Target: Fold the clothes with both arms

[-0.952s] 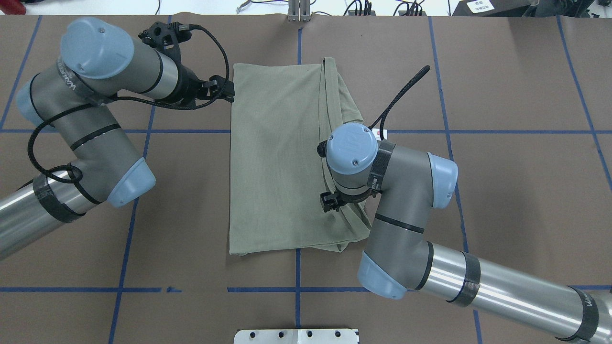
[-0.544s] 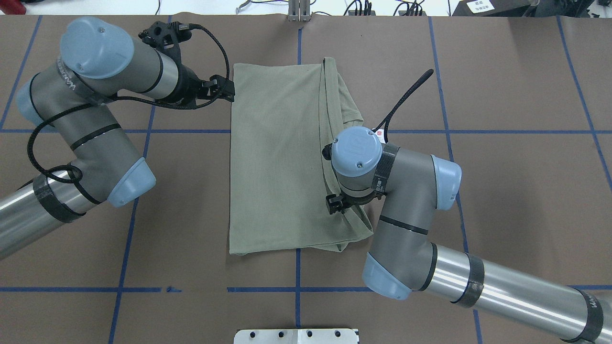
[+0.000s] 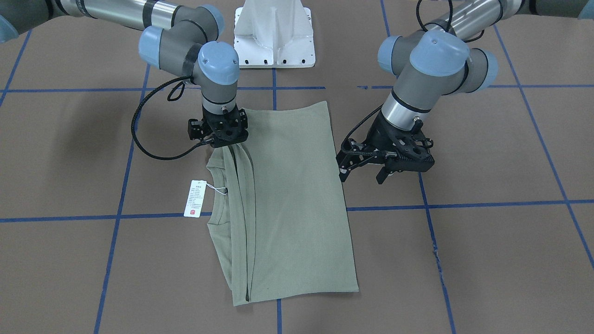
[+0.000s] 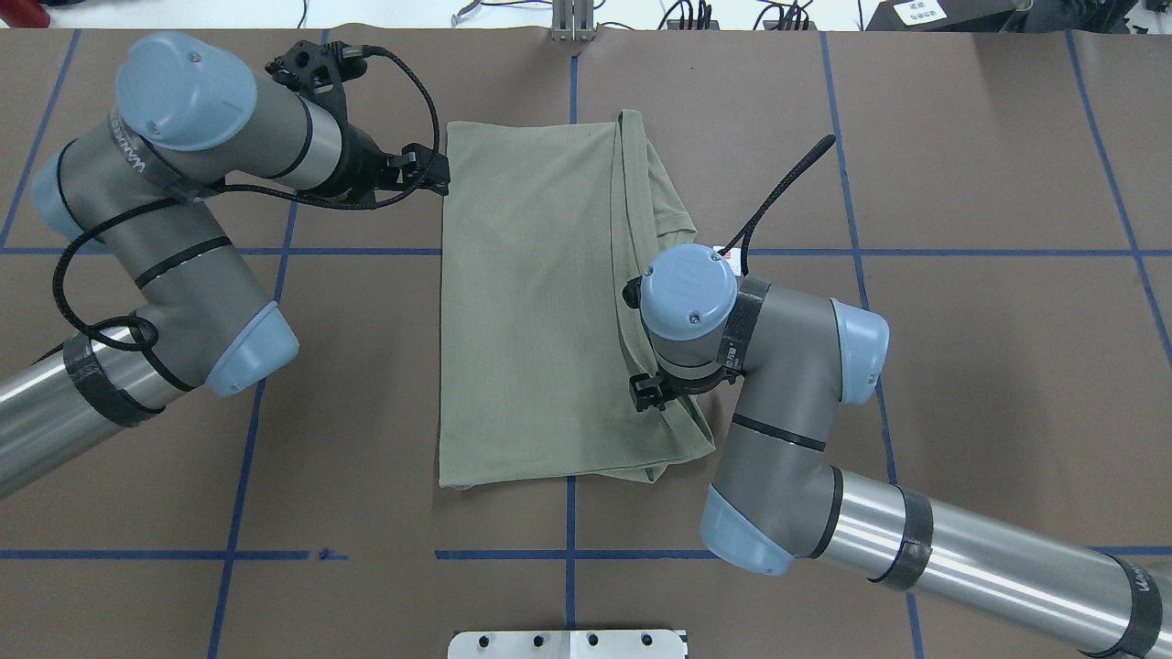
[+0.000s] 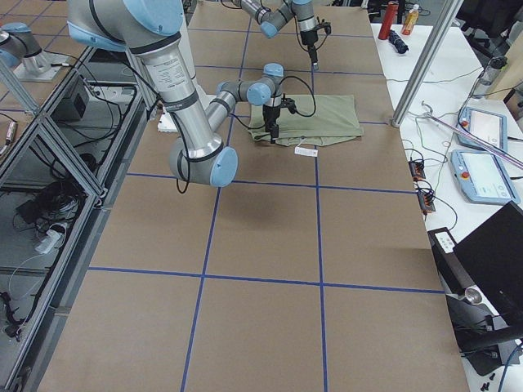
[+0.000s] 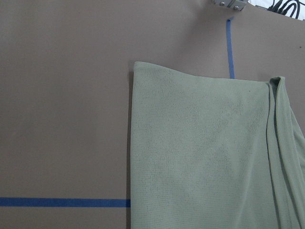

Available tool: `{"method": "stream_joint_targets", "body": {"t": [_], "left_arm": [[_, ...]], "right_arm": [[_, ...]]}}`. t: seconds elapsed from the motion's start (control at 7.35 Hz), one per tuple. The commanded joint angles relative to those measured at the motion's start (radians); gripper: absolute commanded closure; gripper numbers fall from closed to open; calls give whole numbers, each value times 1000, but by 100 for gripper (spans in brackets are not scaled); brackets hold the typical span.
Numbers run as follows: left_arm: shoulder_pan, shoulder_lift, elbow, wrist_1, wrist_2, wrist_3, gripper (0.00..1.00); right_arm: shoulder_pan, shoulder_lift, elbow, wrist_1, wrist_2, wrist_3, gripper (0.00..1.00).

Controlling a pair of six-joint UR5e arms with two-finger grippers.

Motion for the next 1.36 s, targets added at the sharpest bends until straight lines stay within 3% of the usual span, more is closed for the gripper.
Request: {"method": "stream_joint_targets", "body": {"t": [0.0,1.22], "left_arm": [[0,1,0,0,0,2,0],[0,0,0,-2,0,0,0]], "right_arm": [[-2,6,2,2,2,5,0],[-17,-3,-4,3,0,11,0]]}}
